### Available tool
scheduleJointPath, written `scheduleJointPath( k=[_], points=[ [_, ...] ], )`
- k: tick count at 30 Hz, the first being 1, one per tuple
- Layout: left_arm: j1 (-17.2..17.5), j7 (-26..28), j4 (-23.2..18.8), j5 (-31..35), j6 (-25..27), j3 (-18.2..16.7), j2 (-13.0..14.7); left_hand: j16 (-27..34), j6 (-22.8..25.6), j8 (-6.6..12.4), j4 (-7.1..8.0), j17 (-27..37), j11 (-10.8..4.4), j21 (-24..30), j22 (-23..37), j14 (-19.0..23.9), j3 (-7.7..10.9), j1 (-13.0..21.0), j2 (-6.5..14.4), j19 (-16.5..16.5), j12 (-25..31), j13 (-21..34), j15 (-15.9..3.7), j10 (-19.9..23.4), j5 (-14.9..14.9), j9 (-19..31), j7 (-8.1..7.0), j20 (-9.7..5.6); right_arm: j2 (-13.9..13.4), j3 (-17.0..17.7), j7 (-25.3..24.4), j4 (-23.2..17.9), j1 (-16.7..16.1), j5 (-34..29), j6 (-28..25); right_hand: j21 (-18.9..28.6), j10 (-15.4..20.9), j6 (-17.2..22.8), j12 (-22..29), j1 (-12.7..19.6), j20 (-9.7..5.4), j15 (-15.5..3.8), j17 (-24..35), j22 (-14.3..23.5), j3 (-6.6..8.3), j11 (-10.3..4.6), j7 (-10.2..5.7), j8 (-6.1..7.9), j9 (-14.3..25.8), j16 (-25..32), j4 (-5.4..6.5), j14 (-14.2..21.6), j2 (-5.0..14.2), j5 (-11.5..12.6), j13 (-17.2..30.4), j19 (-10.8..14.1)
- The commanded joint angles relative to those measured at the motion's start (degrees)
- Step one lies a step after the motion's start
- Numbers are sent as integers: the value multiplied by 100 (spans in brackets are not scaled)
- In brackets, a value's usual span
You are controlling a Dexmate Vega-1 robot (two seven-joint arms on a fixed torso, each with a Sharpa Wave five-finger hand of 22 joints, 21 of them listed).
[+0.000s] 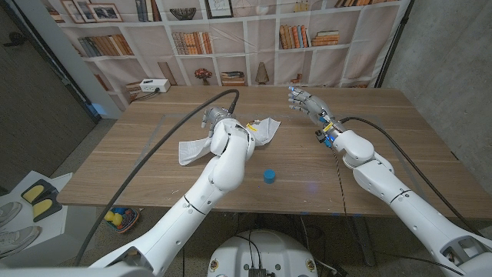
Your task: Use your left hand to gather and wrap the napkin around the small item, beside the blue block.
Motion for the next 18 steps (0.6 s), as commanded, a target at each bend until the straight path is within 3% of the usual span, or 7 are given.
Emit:
scheduleJointPath(
  k=[1, 10, 18],
  points=[
    [-280, 256, 417, -463, 356, -427, -37, 17, 90, 25, -9, 37, -77, 47, -1, 54, 53, 75, 57, 23, 44, 225, -327, 82, -22, 9, 43, -46, -13, -15, 26, -22, 11, 6, -53, 17, 35, 37, -10, -7, 10, -5, 22, 26, -9, 12, 0, 26, 31, 10, 14, 39, -3, 2, 14, 31],
    [-571, 863, 782, -1288, 969, -734, -35, 18, 135, 35, -38, 81, -75, 110, -11, 84, 70, 95, 28, 59, 55, 269, -332, 111, -34, -10, 76, -46, -29, -41, 17, -47, 41, -41, -124, 16, 32, 39, -11, -6, 15, 1, 20, 26, -12, 22, 6, 25, 31, 1, 10, 24, -13, 1, 14, 28],
    [-915, 1055, 1206, -1526, 1270, -694, 42, 2, 92, 9, -37, 113, -68, 157, -20, 96, 94, 88, 33, 49, 46, 309, -322, 91, -46, -27, 106, -33, -4, -72, 42, 23, 85, -42, -159, 14, 24, 47, -15, -12, 22, 8, 19, 26, -19, 33, 15, 28, 31, -4, 8, 19, -26, -1, 14, 24]
  ],
)
